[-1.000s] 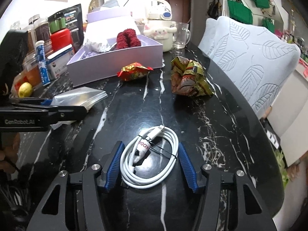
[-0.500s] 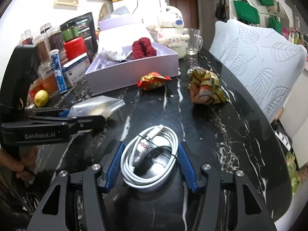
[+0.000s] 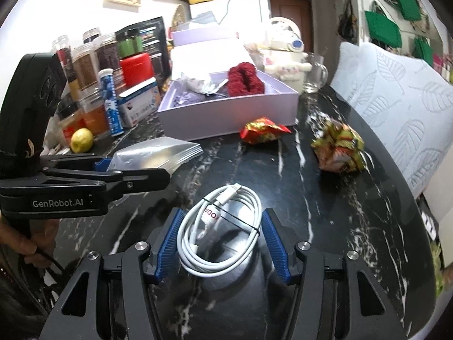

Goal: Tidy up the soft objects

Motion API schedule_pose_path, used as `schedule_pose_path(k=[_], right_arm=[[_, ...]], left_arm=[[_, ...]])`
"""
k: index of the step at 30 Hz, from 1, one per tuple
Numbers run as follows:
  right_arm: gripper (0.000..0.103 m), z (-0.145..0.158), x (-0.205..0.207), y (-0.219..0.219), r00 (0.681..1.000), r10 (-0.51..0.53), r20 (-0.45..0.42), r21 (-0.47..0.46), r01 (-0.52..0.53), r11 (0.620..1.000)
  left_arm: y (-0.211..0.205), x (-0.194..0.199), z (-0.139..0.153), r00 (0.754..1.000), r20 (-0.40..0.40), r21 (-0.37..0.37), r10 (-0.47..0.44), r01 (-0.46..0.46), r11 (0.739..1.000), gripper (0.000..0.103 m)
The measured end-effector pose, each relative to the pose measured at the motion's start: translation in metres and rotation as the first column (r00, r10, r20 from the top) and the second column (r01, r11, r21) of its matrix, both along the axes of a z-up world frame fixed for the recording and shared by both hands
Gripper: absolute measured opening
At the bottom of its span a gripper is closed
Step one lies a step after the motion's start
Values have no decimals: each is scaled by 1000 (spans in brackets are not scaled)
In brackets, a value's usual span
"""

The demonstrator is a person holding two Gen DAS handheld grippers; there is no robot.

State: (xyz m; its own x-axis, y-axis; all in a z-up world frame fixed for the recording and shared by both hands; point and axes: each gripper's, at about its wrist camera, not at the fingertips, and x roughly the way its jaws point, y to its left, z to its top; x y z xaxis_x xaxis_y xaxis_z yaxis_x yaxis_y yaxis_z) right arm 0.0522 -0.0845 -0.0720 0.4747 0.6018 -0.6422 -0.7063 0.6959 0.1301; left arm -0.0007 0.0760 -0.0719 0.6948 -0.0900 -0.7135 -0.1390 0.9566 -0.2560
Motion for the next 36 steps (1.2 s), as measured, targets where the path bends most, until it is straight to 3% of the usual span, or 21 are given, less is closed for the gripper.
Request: schedule_pose_path(k=[20,36], right_arm=[[57,38,2,22,994,72,80,49,-77,996],[57,97,23,31,985,44,166,105,-62,992]], left_arm=[[18,-13,41,993,101,73,66,-73,995,47],[29,9,99,968,248,158,40,-81,984,47]])
